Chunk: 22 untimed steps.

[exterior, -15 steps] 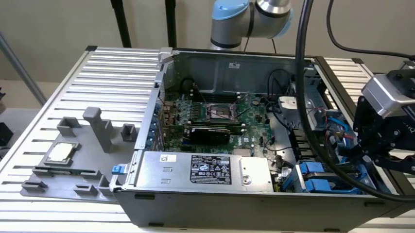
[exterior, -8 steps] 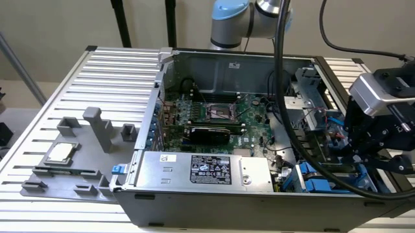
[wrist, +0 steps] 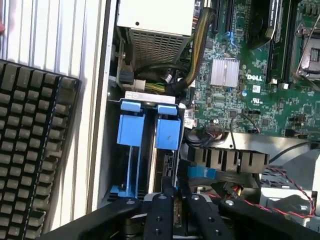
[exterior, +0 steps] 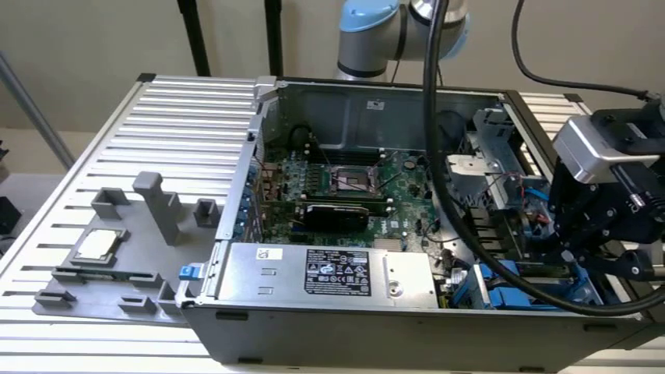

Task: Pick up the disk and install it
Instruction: 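Insert the first disk wire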

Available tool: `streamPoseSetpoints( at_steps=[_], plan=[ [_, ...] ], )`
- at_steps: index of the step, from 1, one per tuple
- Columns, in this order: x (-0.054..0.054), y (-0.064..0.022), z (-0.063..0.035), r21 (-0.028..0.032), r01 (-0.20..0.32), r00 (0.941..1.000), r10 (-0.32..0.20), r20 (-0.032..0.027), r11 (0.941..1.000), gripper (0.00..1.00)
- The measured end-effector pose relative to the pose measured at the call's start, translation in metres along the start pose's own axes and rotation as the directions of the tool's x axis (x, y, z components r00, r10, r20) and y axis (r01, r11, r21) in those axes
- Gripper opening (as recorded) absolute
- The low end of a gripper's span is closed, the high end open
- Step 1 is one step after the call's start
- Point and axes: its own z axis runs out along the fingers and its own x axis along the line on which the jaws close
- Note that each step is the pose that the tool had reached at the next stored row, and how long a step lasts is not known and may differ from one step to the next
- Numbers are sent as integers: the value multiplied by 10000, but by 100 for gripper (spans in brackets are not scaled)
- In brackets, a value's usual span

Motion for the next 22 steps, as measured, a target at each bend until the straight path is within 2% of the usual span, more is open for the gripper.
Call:
streamPoseSetpoints(
  at_steps=[6, 7, 10, 19, 22],
  plan=[
    [1, 1, 13, -1, -192, 9992, 192, -339, 9998, 0],
    [2, 1, 15, -1, -212, 9991, 212, -377, 9998, 0],
    [1, 1, 18, -2, -233, 9988, 232, -424, 9997, 0],
    [-53, -3, 43, 10, -381, 9983, 381, -431, 9993, 0],
    [-56, -4, 58, 18, -496, 9976, 496, -482, 9988, 0]
  ],
)
